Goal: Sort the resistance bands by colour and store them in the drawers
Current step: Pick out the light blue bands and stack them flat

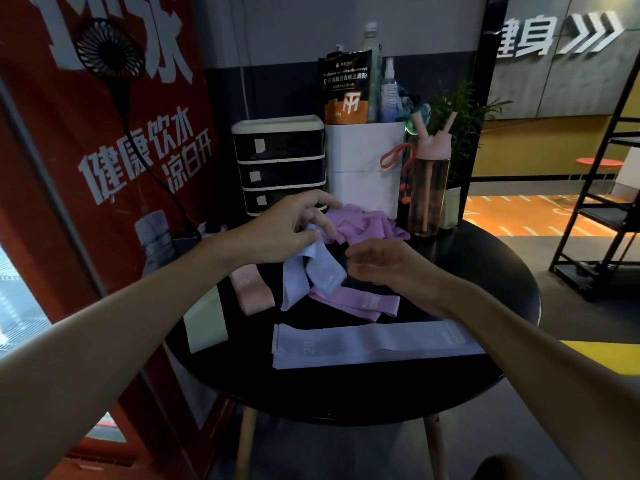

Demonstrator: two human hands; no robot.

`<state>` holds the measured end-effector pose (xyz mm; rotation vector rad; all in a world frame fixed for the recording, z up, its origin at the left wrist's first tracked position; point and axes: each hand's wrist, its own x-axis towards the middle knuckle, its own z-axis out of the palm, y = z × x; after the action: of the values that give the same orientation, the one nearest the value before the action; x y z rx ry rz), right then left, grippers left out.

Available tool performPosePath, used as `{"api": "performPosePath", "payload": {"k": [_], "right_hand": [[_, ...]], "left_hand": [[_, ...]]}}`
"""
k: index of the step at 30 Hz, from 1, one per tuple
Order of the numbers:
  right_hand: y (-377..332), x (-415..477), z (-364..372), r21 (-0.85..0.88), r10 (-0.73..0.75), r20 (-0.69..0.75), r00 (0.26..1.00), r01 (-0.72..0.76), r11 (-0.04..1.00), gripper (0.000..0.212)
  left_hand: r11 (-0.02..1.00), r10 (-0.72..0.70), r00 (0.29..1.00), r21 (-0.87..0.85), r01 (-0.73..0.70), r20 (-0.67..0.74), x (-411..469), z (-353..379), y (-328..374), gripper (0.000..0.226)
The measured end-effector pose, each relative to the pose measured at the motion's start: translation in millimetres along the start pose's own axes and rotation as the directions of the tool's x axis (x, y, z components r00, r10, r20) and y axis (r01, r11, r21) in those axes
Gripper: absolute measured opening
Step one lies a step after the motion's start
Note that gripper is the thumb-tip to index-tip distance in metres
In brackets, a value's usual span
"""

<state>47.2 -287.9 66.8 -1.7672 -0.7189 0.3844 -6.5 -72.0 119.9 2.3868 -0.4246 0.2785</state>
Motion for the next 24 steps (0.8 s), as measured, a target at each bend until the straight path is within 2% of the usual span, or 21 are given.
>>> {"api": "performPosePath", "payload": {"k": [5, 11, 14, 18, 21, 24], "right_hand": [[6.6, 8.0, 6.4, -0.117, -0.016, 0.001, 1.000, 0.016, 0.993, 0.064], [6.5, 10.8, 8.9, 0.034, -0.032, 0.108, 0.994, 0.029, 0.999, 0.074], [6.1, 8.0, 12.5, 0.054, -0.059, 0.112, 0.992, 0.053, 0.997, 0.062], [7.5, 4.5, 17.3, 0.025, -0.086, 0.012, 0.996, 0.086, 0.996, 0.040], [6.1, 2.5, 22.5, -0.048, -0.119, -0.055, 0.991, 0.117, 0.992, 0.018], [4.6, 0.2, 25.5, -0.107, -0.127, -0.141, 0.982, 0.112, 0.988, 0.010]], "left_hand": [[0.999, 0.039, 0.999, -0.002, -0.038, 0.023, 2.1, 1.4, 10.5, 0.051], [0.994, 0.092, 0.994, -0.057, -0.088, 0.054, 3.8, 3.5, 13.6, 0.051], [0.992, 0.094, 0.995, -0.090, -0.091, 0.036, 2.4, 3.1, 15.2, 0.052], [0.992, 0.095, 0.995, -0.083, -0.094, 0.014, 2.3, 5.2, 13.7, 0.055], [0.986, 0.090, 0.996, -0.142, -0.091, -0.012, 1.1, 8.4, 13.9, 0.053], [0.984, 0.081, 0.996, -0.159, -0.085, -0.031, 0.4, 10.1, 12.1, 0.051]]}}
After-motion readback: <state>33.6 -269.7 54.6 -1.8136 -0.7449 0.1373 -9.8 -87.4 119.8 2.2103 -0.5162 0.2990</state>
